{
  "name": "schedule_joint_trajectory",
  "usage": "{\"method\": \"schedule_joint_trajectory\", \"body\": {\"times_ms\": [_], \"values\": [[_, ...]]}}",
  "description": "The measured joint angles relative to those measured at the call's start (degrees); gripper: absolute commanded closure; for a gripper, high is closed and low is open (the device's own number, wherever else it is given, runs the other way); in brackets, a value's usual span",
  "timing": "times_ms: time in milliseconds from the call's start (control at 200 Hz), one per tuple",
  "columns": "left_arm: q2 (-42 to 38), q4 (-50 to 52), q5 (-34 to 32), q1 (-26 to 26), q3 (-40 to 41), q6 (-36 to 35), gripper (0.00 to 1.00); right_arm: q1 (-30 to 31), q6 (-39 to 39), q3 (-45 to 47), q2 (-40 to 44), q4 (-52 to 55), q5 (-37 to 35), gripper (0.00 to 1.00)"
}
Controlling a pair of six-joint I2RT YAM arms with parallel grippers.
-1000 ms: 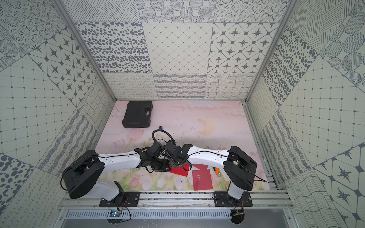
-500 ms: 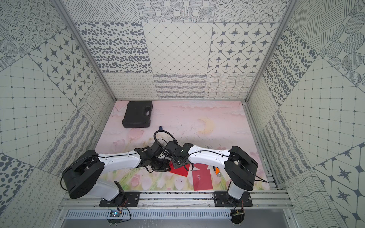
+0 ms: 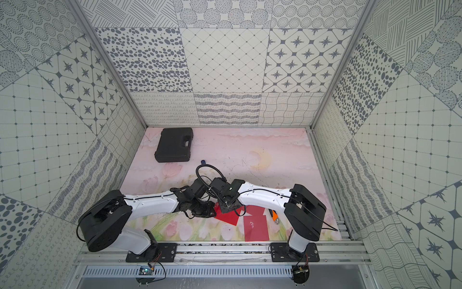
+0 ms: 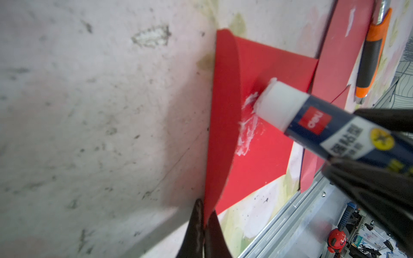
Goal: Seal the envelope with a glue stick
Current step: Apply the envelope at the center of the board.
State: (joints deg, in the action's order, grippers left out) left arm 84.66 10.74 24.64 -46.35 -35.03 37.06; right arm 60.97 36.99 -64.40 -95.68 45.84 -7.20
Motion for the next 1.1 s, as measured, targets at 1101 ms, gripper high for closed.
{"method": "schedule_joint_trajectory", "body": {"times_ms": [1101], "values": [[0.0, 0.7, -0.1, 0.0, -0.5, 0.0, 1.00, -1.6, 0.7, 0.4, -0.1, -4.7, 3.5, 1.00]]}}
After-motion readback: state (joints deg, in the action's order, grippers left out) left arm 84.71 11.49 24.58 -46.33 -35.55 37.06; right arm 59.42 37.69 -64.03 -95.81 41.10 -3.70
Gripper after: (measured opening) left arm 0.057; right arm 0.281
